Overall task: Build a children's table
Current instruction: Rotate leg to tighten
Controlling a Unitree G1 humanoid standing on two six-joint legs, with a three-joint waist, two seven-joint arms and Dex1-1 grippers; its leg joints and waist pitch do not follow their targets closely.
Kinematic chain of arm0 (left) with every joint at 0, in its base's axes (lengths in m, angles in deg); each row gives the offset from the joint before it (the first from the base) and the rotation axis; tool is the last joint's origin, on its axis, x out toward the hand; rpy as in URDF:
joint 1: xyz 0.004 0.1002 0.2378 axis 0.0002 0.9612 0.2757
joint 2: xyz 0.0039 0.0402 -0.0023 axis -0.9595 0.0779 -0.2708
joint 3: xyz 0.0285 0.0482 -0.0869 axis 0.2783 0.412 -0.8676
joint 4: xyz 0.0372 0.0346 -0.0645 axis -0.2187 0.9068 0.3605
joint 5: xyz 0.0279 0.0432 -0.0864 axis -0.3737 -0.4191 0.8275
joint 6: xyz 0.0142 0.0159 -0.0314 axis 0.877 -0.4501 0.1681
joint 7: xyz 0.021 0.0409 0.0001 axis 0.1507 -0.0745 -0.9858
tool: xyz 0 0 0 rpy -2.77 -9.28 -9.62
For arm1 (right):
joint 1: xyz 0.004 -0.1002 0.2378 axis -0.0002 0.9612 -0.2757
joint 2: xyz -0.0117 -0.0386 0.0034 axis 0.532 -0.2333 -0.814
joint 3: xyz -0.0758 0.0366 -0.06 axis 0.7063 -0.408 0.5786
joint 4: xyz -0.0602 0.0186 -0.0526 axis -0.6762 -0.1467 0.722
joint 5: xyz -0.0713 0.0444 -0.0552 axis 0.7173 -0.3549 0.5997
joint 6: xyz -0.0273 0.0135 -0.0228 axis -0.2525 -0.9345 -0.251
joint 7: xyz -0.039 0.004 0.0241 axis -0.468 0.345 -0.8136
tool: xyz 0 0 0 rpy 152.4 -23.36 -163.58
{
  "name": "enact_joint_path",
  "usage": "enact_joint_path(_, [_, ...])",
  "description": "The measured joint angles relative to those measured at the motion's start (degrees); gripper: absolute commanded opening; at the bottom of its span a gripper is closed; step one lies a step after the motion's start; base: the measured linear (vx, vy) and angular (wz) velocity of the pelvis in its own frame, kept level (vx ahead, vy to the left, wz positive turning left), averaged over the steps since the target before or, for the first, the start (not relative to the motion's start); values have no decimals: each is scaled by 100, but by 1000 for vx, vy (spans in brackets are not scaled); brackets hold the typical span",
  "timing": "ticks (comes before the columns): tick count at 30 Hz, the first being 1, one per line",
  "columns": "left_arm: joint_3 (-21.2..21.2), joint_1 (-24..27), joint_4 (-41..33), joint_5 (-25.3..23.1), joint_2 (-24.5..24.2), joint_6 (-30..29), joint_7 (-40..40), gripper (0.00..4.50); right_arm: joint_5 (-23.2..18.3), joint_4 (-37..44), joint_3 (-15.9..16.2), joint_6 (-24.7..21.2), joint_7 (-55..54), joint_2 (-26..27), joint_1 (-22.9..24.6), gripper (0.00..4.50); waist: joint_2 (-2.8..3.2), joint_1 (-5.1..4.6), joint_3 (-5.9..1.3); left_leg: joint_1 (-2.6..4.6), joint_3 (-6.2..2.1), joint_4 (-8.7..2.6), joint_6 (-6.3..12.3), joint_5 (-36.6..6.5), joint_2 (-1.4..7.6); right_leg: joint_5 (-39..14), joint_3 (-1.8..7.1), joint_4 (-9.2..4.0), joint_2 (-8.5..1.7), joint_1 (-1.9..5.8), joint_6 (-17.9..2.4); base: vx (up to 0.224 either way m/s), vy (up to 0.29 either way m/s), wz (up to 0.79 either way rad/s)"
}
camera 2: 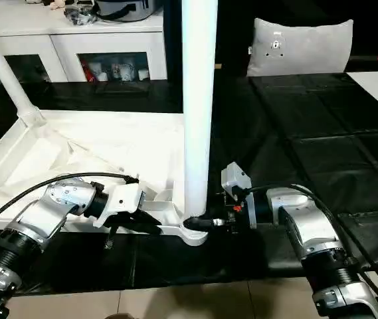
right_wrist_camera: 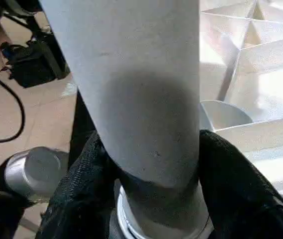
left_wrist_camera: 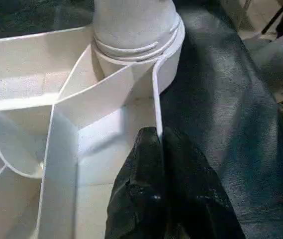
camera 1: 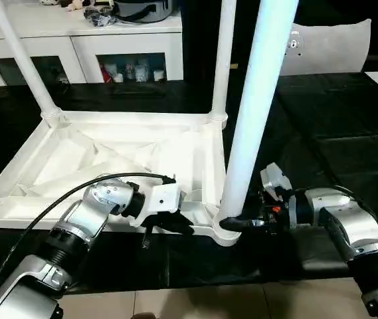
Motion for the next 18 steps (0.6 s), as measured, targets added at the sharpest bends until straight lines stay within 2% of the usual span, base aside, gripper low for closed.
enact_joint_path(4, [-21, 3, -42, 22, 66, -215, -17, 0, -46, 183, -61, -168, -89, -18, 124, 202, 0, 42, 0, 8, 0, 1, -1, 1, 0, -4, 3, 8, 0, 2, 6, 0, 0, 0])
enact_joint_path(8, [-125, 7, -98, 42, 227, -820, -326, 0, -40, 426, -216, -426, -698, 153, 290, 201, 4, 33, -1, 24, -1, 2, -5, 3, 1, -15, 11, 13, -1, 14, 25, 0, 0, 0])
enact_joint_path(10, [-304, 6, -98, -54, 398, -1260, -851, 0, 143, 427, -400, -533, -1479, 471, 296, 201, 3, -41, -1, 35, -1, 2, -12, 7, 1, -16, 11, 13, 0, 25, 27, 0, 0, 0])
enact_joint_path(15, [-537, -13, -99, -130, 900, -1950, -1835, 0, 474, 423, -713, -663, -2977, 988, 239, 199, 9, -314, -3, 34, -1, 1, -12, 9, -5, -16, 12, -20, -2, 33, 29, 0, 0, 0])
enact_joint_path(18, [-749, -205, 175, -170, 1415, -2343, -2741, 0, 782, 201, -919, -785, -4256, 1495, -31, 199, 9, -439, -2, 30, -2, 4, -11, 10, -11, -16, 14, -23, -2, 26, 29, 0, 0, 0])
